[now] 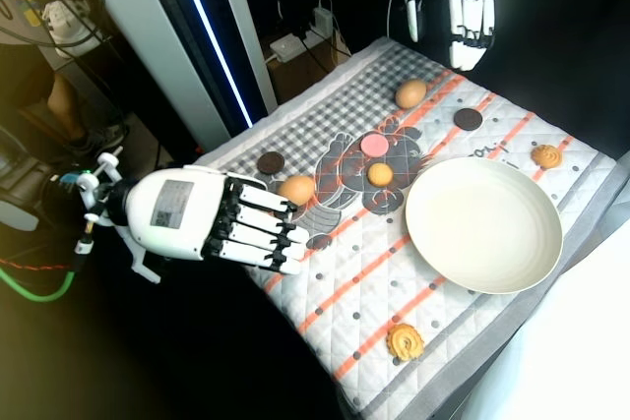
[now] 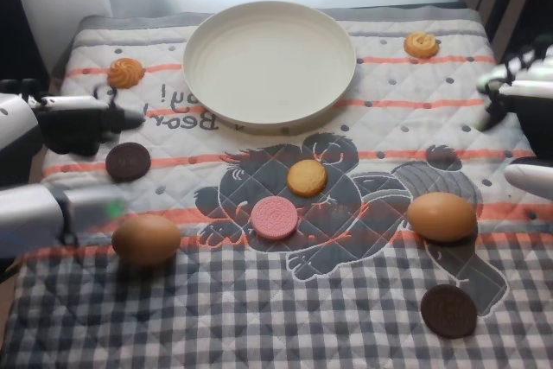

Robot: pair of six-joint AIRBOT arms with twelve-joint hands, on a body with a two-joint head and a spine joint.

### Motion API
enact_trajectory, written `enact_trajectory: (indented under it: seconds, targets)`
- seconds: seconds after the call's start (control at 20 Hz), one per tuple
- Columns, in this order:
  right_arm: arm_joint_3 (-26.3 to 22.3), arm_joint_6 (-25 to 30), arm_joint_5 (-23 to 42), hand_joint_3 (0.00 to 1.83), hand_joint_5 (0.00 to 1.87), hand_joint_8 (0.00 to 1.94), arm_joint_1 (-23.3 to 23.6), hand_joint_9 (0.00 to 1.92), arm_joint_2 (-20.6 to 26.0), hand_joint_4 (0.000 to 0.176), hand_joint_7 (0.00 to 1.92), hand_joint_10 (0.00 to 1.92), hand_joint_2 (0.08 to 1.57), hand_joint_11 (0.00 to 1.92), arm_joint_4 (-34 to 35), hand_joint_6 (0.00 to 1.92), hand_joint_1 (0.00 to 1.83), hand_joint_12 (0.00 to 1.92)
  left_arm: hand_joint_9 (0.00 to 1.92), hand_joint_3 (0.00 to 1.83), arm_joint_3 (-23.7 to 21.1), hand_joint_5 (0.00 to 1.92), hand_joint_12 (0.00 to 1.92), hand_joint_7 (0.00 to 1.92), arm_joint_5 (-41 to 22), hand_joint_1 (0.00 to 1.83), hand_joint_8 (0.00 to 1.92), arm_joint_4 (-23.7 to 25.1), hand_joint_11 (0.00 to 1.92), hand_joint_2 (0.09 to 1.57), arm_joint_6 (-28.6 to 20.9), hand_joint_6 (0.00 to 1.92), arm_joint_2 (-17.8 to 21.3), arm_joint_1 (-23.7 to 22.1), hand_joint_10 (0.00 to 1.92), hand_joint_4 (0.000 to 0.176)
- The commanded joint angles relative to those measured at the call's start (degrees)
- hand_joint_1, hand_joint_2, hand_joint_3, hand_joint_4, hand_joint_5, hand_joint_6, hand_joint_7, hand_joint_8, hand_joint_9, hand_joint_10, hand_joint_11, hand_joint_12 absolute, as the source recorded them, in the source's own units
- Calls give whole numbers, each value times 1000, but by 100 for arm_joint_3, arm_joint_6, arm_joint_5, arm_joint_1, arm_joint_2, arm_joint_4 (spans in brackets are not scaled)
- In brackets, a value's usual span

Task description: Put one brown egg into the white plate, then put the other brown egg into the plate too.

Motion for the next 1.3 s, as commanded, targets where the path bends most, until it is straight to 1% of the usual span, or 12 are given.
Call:
enact_trajectory:
  seconds: [0.0,0.1,0.25,0.45,0.6,0.65,0.75,0.8,0.95,1.05,1.2,1.25]
  targets:
    - [27,17,697,2,474,2,32,399,-5,71,410,6,1354,266,161,5,412,370,749,1,12,546,1092,723,-665,157,0,36,286,1198,-5,1,-35,-69,89,74]
    - [27,17,697,0,482,0,30,405,-15,67,414,0,1355,307,155,0,427,288,764,0,12,546,1075,717,-631,125,0,59,287,1210,-3,0,-59,-71,37,74]
    - [31,17,697,0,500,0,30,399,-17,56,402,0,1371,368,151,0,372,156,460,0,43,404,879,446,-414,495,3,175,104,1066,-1,1,-105,-124,2,129]
    - [38,17,697,0,504,2,29,403,-17,52,410,1,1370,381,140,1,395,133,512,0,320,318,980,457,527,693,1,540,119,868,5,0,-339,-510,6,155]
    - [54,17,698,0,520,4,29,418,-18,35,434,4,1371,390,131,3,506,108,589,0,573,476,1162,514,1303,800,0,798,97,799,64,2,-593,-792,4,148]
    - [54,17,698,0,513,3,29,416,-18,48,434,2,1371,387,123,0,510,102,602,0,661,510,1182,528,1577,812,5,904,98,794,64,11,-681,-911,8,148]
    - [54,17,697,0,517,10,27,434,-20,44,454,9,1372,402,105,2,506,105,705,0,846,564,1167,605,2052,838,3,1074,190,792,65,3,-867,-1079,18,128]
    - [54,17,697,0,525,8,27,442,-20,31,464,7,1369,415,102,3,490,102,733,1,898,557,1120,617,2169,841,2,1099,229,812,76,2,-913,-1114,15,132]
    - [53,17,697,2,526,8,25,460,-25,29,485,7,1375,440,102,1,470,103,631,17,1055,462,1055,525,2386,849,0,1109,146,871,98,0,-1063,-1227,0,137]
    - [53,17,697,1,527,6,11,478,-28,38,496,9,1374,462,101,1,443,104,632,12,1119,459,1061,537,2497,882,9,1113,172,874,120,4,-1128,-1282,5,132]
    - [52,17,698,2,540,12,9,510,-31,23,518,19,1377,485,99,5,437,109,653,7,1139,497,1092,594,2550,861,11,1114,182,900,139,7,-1166,-1291,9,121]
    - [51,17,699,3,539,13,9,522,-32,40,527,20,1380,496,95,4,436,111,665,5,1141,503,1099,611,2551,868,15,1114,192,900,139,8,-1177,-1295,13,116]
